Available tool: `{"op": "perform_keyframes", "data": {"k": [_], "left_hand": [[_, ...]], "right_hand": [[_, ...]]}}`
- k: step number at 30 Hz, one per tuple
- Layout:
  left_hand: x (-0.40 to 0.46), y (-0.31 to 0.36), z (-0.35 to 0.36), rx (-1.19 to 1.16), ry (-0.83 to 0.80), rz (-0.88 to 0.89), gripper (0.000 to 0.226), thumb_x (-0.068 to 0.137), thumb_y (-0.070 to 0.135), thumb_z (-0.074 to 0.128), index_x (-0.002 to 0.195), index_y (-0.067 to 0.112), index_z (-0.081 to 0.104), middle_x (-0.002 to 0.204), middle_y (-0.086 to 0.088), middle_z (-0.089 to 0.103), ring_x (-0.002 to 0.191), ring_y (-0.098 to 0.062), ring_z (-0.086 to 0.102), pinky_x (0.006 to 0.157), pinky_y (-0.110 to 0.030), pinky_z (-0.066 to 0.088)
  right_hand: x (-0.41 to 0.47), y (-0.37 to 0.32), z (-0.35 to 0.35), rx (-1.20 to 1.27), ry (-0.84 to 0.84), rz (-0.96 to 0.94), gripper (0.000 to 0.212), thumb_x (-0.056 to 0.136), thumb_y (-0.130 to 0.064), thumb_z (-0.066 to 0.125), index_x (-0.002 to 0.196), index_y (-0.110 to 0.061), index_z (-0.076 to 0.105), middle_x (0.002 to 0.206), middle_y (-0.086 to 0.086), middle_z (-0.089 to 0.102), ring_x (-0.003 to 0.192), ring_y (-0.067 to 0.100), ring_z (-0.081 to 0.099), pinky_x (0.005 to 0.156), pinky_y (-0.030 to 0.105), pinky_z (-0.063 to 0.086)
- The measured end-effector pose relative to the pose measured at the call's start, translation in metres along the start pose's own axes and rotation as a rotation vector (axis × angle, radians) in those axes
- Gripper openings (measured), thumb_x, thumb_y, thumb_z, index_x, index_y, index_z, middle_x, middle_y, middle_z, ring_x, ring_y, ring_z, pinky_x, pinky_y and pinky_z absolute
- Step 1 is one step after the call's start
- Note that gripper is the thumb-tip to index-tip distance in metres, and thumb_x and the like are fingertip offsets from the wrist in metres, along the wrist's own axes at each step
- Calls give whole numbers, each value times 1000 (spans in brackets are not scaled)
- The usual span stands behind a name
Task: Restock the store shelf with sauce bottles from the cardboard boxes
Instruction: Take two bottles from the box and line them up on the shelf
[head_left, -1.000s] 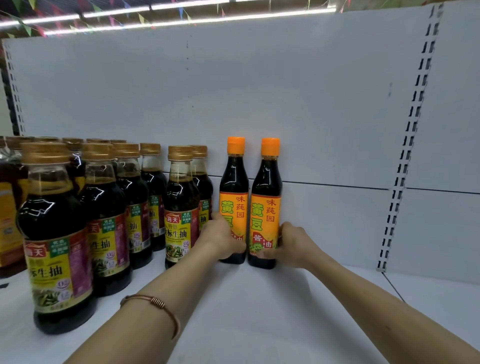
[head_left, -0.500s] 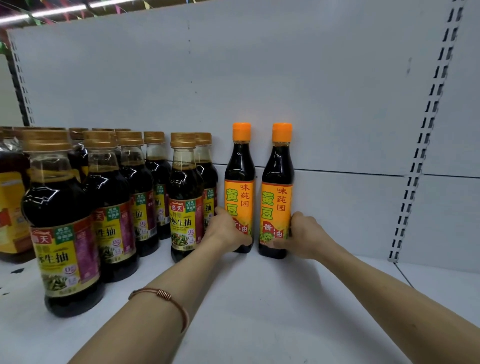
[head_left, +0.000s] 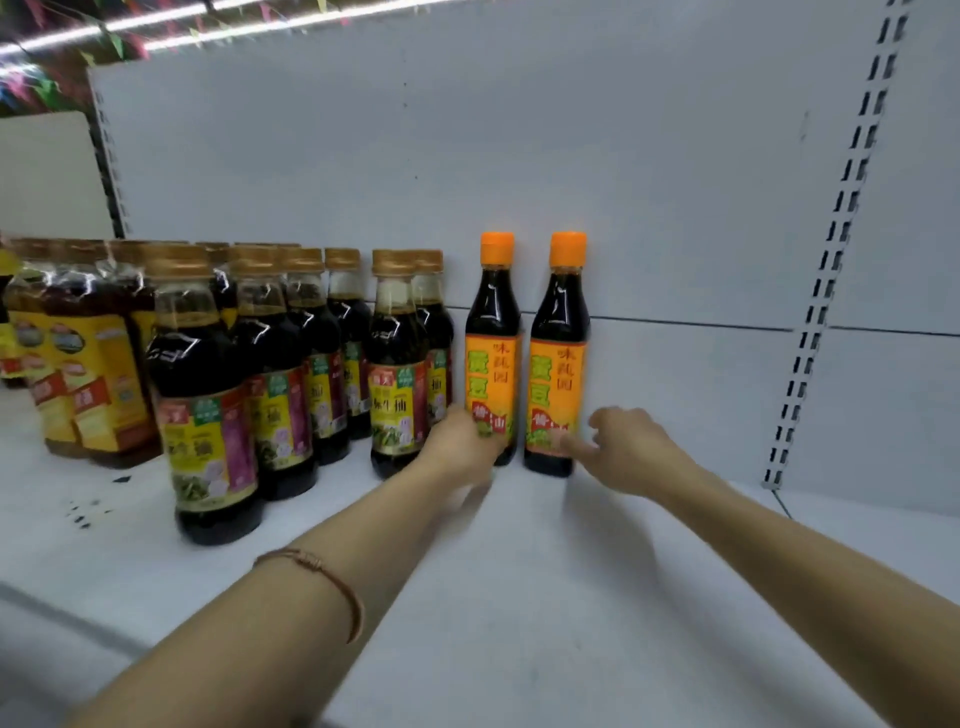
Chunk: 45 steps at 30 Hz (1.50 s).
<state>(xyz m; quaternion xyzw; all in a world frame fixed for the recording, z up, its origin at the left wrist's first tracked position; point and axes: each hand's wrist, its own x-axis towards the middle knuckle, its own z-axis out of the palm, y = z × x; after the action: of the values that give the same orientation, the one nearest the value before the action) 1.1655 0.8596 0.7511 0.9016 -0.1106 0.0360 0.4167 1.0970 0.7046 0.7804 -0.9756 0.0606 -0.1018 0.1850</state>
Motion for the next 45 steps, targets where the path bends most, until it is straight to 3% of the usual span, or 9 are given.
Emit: {"op": "perform_keyframes", "data": {"k": [4, 7, 10, 17, 19, 24, 27, 31, 45], "left_hand": [[-70, 0, -39, 133, 68, 221, 31, 91, 12, 56, 122, 16, 59, 120, 1, 55, 110, -16, 52, 96, -27, 42], [-150, -20, -74, 42, 103, 272, 18, 89, 18, 59, 103, 28, 65, 114, 10, 62, 109, -5, 55, 93, -24, 42], [-235, -52, -109, -107, 200, 205, 17, 87, 16, 62, 87, 33, 66, 100, 17, 65, 97, 0, 60, 86, -24, 48], [-419, -153, -199, -1, 323, -19, 7, 92, 24, 60, 96, 26, 66, 103, 11, 64, 100, -6, 60, 89, -27, 49], [-471, -177, -222, 47, 328, -89, 9, 93, 31, 58, 98, 28, 65, 103, 10, 66, 102, -7, 61, 92, -36, 49], [-591, -216, -269, 118, 357, -251, 7, 93, 37, 58, 94, 36, 64, 95, 17, 67, 91, 1, 62, 80, -25, 48], [-640, -238, -298, 169, 371, -362, 9, 92, 42, 57, 95, 36, 64, 98, 17, 67, 94, 1, 62, 85, -26, 50], [-670, -265, -322, 203, 381, -445, 13, 94, 42, 55, 100, 34, 64, 101, 19, 65, 95, 5, 59, 83, -17, 48], [-600, -431, -391, 241, 292, -448, 15, 95, 30, 56, 108, 26, 64, 109, 12, 62, 105, -2, 55, 86, -16, 42]], "right_hand": [[-61, -28, -11, 266, 79, -220, 28, 92, -50, 55, 95, -23, 61, 91, -9, 66, 84, 3, 61, 67, 18, 49], [-109, -62, -2, 355, 68, -364, 26, 89, -49, 58, 93, -24, 63, 85, -16, 64, 80, -3, 60, 64, 10, 48], [-156, -105, 19, 472, -48, -449, 28, 86, -50, 61, 93, -24, 66, 86, -12, 68, 80, 2, 65, 75, 25, 56], [-292, -229, 77, 507, -311, -680, 38, 83, -58, 54, 100, -25, 64, 90, -11, 70, 78, -1, 66, 66, 20, 53], [-331, -263, 98, 490, -388, -747, 41, 84, -60, 52, 103, -26, 62, 95, -13, 67, 84, -1, 64, 69, 19, 49], [-409, -338, 138, 436, -544, -900, 46, 86, -63, 48, 116, -29, 59, 106, -18, 63, 97, -2, 60, 83, 20, 51], [-441, -372, 160, 433, -627, -949, 54, 81, -70, 44, 117, -31, 58, 107, -18, 62, 97, -2, 59, 82, 21, 50], [-461, -402, 186, 401, -725, -969, 74, 68, -78, 36, 120, -30, 55, 104, -19, 60, 95, -2, 58, 81, 21, 50], [-378, -515, 342, 333, -924, -807, 47, 92, -60, 42, 122, -26, 54, 111, -8, 59, 103, 7, 57, 92, 31, 50]]}}
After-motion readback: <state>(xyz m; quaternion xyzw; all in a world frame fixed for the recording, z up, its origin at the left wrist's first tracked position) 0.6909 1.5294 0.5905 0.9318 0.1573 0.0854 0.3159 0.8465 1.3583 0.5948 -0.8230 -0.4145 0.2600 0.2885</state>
